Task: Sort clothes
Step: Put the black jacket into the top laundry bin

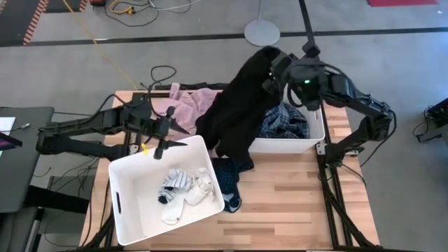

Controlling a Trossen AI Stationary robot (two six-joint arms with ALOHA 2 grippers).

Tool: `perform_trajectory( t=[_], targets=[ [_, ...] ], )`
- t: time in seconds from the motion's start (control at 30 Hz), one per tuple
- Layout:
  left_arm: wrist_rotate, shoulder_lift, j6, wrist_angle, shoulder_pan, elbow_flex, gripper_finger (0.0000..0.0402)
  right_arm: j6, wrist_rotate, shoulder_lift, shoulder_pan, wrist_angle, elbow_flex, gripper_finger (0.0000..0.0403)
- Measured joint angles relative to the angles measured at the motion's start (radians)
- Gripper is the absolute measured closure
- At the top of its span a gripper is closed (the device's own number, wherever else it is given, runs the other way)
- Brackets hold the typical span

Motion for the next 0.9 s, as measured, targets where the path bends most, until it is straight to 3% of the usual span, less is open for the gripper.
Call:
perform_trajectory(
  t=[0.23, 0.43, 0.63, 0.8, 0.9],
  targets=[
    [-0.02, 0.072, 0.018, 0.084, 0.0, -0.005, 0.0221, 0.459, -0.269, 0.037, -0.096, -0.48, -0.001, 0.0388],
    [-0.045, 0.196, 0.048, 0.184, 0.0, -0.005, 0.022, 0.617, -0.357, 0.095, -0.114, -0.697, -0.001, 0.0363],
    [-0.176, 0.329, 0.105, 0.29, 0.013, -0.004, 0.022, 0.635, -0.363, 0.116, -0.056, -0.711, -0.001, 0.0266],
    [-0.176, 0.439, 0.115, 0.329, 0.064, 0.032, 0.022, 0.666, -0.362, 0.109, 0.01, -0.702, -0.001, 0.0156],
    [-0.155, 0.501, 0.105, 0.34, 0.09, 0.066, 0.022, 0.69, -0.362, 0.098, 0.048, -0.706, -0.001, 0.0113]
  ],
)
